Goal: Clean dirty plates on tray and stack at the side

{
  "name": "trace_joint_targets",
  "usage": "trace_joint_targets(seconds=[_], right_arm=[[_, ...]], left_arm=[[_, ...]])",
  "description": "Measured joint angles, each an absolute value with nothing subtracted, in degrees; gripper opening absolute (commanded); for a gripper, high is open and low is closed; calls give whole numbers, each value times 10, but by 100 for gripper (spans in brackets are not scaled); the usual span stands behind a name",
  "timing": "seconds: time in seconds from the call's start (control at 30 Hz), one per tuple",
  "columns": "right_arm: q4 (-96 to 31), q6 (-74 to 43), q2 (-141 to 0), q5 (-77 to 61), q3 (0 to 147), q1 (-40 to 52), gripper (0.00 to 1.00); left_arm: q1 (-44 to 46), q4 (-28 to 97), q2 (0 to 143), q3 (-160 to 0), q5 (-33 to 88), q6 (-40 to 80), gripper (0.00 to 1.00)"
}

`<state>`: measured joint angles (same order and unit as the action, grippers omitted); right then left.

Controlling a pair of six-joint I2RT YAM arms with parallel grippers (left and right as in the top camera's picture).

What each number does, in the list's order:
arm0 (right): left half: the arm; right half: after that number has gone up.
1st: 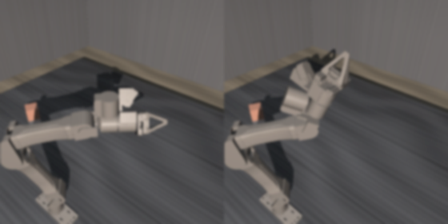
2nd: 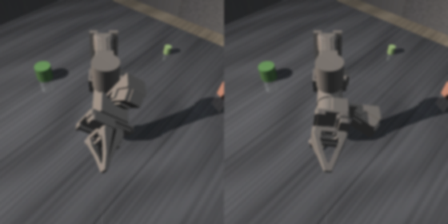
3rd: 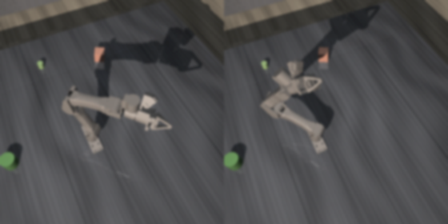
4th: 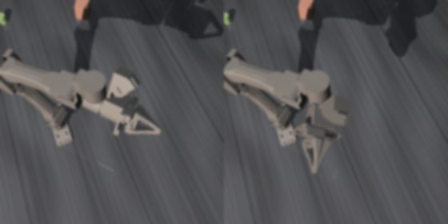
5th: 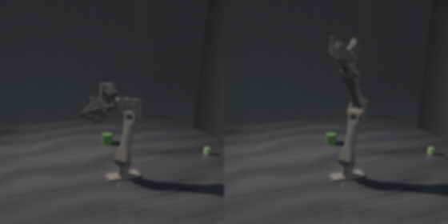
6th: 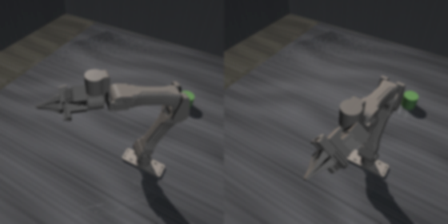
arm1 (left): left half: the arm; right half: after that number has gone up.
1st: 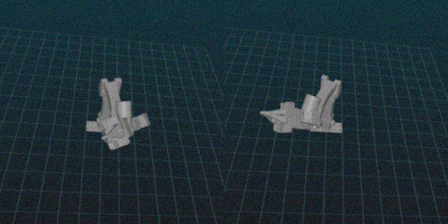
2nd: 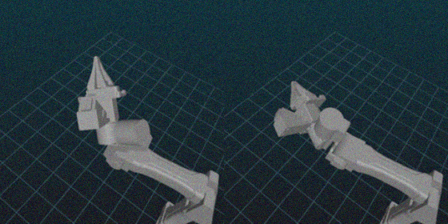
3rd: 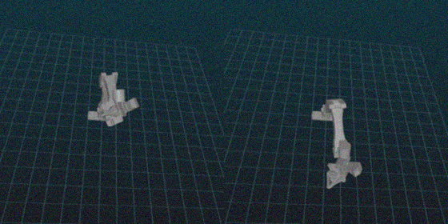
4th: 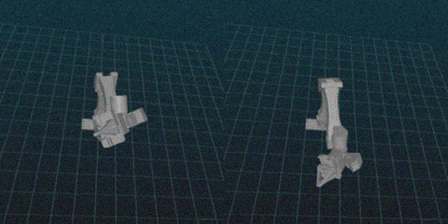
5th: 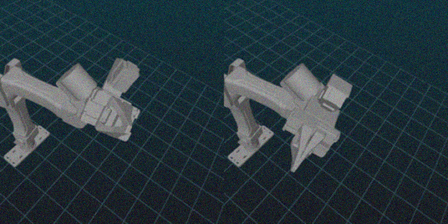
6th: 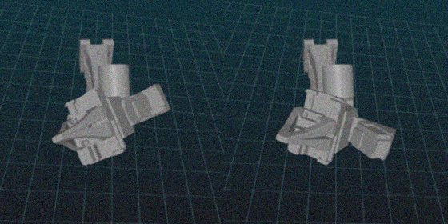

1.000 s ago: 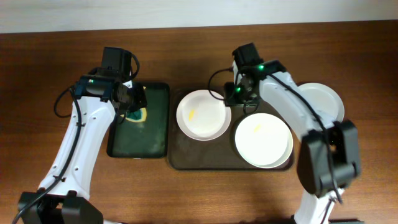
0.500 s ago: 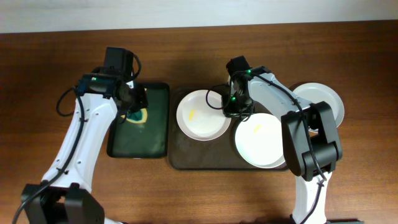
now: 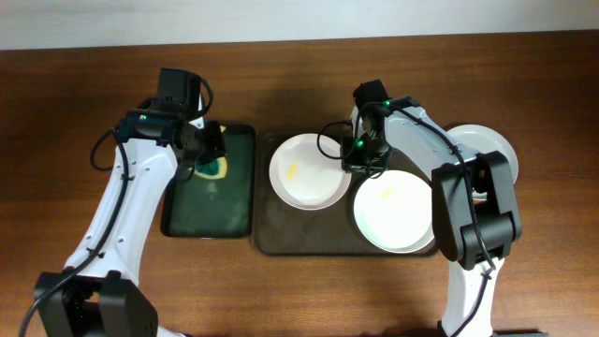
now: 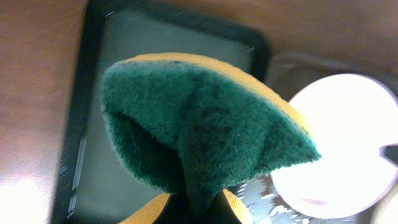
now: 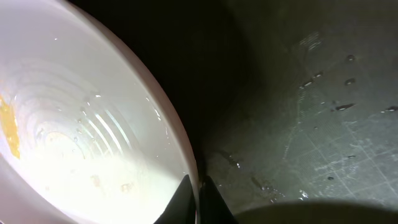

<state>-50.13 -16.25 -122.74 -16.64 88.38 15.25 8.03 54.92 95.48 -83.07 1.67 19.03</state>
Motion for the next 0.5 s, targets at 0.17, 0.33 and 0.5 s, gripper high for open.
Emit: trace_joint_targets(seconds=[0.17, 0.33, 0.5], right_arm=[[-501, -163, -1228, -167, 884, 152, 4], [-501, -163, -1228, -170, 883, 152, 4], [-501, -163, -1228, -171, 883, 152, 4]], left_arm=[[104, 552, 990, -851, 57, 188, 0], [148, 716, 1110, -1050, 67, 170, 0], [201, 735, 1214, -1166, 70, 158, 0]])
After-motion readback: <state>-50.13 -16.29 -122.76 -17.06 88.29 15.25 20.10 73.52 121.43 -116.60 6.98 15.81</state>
